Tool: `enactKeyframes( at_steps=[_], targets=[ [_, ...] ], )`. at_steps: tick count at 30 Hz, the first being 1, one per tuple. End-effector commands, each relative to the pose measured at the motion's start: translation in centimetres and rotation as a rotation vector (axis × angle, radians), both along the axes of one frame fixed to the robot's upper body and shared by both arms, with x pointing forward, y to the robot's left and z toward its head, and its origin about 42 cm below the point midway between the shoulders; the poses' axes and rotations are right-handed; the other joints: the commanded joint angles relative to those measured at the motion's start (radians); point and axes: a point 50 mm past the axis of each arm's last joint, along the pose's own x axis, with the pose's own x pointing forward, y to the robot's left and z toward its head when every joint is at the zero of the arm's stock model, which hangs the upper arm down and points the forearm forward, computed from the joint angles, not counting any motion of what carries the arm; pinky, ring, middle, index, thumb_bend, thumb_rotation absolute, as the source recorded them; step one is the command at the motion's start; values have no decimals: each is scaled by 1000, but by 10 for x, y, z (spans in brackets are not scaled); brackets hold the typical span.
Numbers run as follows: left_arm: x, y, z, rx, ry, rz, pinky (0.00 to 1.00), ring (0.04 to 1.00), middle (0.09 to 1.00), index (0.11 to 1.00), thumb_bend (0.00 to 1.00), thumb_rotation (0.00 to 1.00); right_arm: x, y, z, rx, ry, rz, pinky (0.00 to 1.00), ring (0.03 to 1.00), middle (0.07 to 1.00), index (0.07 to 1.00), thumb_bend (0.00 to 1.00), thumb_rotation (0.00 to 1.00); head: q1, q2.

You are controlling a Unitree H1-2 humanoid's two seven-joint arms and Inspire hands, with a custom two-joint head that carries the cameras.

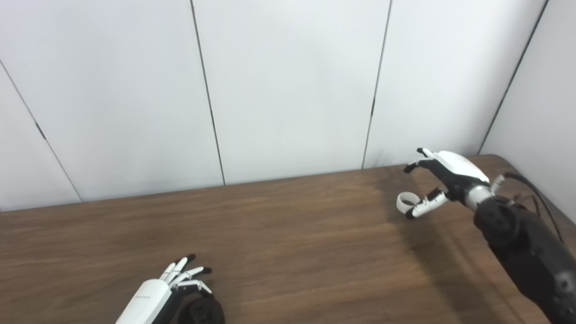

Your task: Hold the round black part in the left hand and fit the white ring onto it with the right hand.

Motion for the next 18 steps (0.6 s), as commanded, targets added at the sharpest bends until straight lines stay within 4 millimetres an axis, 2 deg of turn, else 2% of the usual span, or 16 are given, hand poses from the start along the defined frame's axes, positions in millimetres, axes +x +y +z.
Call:
enactKeyframes(
  at_steps=[1, 18],
  targets=[
    [-7, 8, -6, 48, 27, -16, 1000, 1000, 860, 479, 522, 42, 9, -8, 30, -57, -61, 1, 996, 1000, 1000, 778, 931, 231, -3, 1],
    [-20, 12, -3, 45, 28, -17, 1000, 1000, 860, 479, 522, 43, 22, -8, 16, -99, 88, -45, 1000, 1000, 1000, 787, 922, 200, -9, 21]
  ],
)
